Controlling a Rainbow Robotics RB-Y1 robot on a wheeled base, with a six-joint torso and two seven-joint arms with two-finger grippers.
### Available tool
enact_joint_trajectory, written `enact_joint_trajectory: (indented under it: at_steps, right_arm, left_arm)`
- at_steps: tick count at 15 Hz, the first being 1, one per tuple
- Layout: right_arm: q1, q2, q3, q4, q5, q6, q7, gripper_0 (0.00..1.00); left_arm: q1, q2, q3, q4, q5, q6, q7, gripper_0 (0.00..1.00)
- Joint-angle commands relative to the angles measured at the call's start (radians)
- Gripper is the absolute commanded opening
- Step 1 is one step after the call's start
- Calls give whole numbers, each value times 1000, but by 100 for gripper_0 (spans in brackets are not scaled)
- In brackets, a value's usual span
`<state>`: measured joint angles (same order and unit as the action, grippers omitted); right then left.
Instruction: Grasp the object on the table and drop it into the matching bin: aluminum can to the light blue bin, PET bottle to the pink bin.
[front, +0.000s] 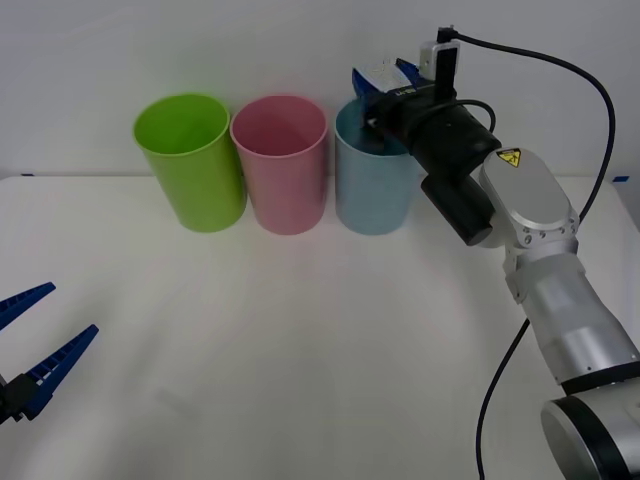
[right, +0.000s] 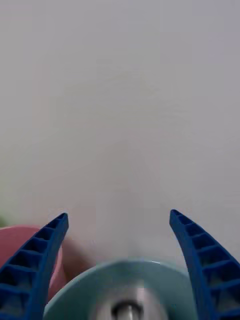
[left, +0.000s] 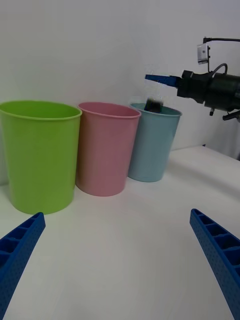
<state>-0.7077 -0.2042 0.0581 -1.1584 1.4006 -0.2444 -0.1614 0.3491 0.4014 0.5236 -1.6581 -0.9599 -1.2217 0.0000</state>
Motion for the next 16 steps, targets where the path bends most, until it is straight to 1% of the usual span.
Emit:
enact_joint_trajectory:
  at_steps: [1, 4, 5, 8, 11, 14, 16]
  right_arm:
    - [19, -9, -3, -18, 0, -16, 0, 100]
    - [106, -34, 0, -122, 0, -23, 0, 100]
    - [143, -52, 8, -167, -2, -33, -1, 100]
    - [235, -113, 46, -277, -54, -42, -4, 100]
    - [338, -162, 54, -392, -72, -59, -4, 100]
    - [452, -216, 43, -504, -106, -119, 0, 100]
    - [541, -234, 3, -573, -110, -193, 0, 100]
  left_arm:
    - [0, 0, 0, 0, 0, 0, 0, 100]
    - [0, 0, 0, 0, 0, 0, 0, 100]
    - [0, 0, 0, 0, 0, 0, 0, 100]
    - [0, 0, 0, 0, 0, 0, 0, 100]
    - [0, 0, 0, 0, 0, 0, 0, 100]
    - [0, 0, 0, 0, 0, 0, 0, 100]
    - [0, 0, 0, 0, 0, 0, 0, 100]
